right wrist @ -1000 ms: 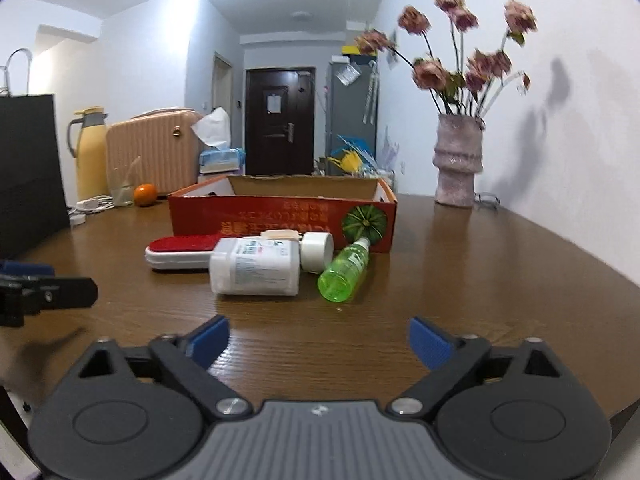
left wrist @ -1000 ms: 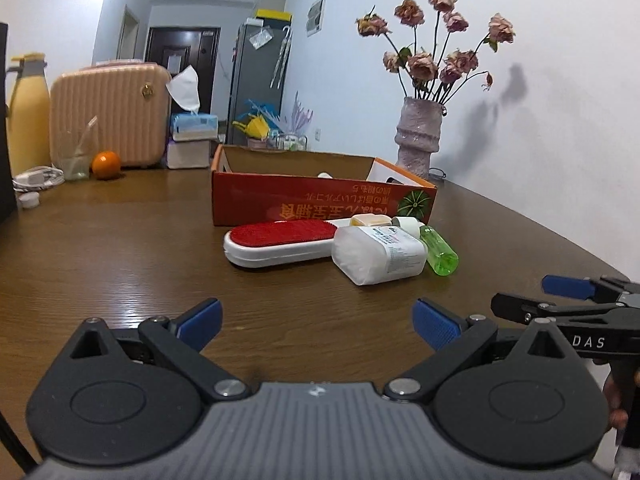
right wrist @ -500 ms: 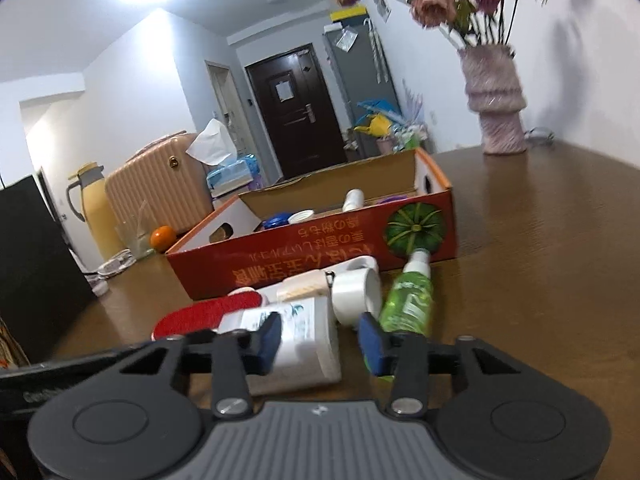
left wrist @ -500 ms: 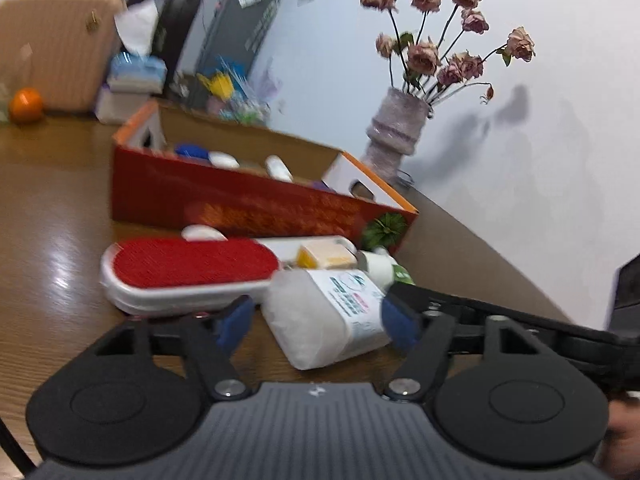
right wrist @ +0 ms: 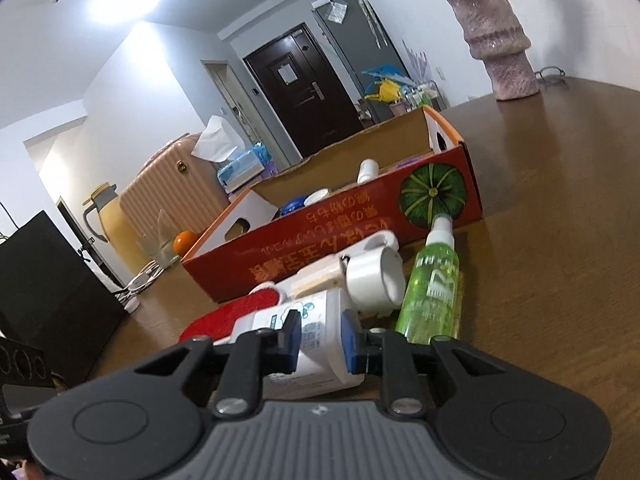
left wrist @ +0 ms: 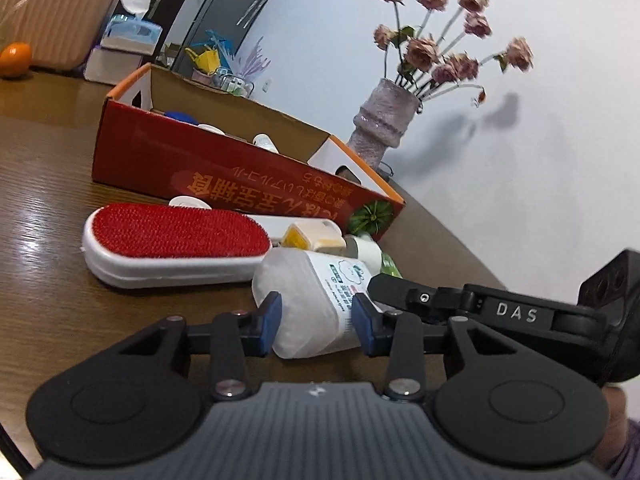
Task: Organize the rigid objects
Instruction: 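Grasp the white plastic bottle with both tools together, then carry the white plastic bottle over the box with both tools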
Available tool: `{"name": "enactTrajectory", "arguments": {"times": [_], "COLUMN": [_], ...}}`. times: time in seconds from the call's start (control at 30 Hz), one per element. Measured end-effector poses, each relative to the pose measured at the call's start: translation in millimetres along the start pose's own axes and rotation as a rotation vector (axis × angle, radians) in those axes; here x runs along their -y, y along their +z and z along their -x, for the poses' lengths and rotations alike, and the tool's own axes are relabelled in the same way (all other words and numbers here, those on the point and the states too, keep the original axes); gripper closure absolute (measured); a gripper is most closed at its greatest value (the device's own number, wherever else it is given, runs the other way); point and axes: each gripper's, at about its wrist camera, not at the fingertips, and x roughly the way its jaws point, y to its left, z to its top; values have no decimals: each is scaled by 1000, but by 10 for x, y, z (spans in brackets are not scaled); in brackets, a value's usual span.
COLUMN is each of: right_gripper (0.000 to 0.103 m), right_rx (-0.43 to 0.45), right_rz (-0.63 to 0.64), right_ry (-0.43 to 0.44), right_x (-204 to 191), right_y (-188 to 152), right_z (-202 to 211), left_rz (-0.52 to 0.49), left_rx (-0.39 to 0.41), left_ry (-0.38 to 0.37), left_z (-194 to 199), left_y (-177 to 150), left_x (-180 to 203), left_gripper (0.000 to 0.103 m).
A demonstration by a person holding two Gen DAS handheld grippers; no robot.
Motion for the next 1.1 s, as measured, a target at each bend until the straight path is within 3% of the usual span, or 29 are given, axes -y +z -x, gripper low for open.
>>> {"name": "enactTrajectory", "arguments": {"times": [0.33,0.63,0.93,1.1], "right_gripper": [86,86,86,86], "right_rx": [-23,37,55,61], "right_rz": [-8,-11,-11,6], "right_ry": [6,25,22,22], "right_x": [-317,-448,-420,-450], "right_y": [-477,-652,-599,-398], "right_z": [565,1106,1171,965], "left_rz": [1,-31,-9,-1], "left_rx": [-22,17,36,64], "left_ry": [24,22,-2,10], "left_z": [690,1066,996,814], "left_y": [-384,-558,-487,-187], "left_x": [198,532,528,423], "left_gripper": [69,68,68,68]}}
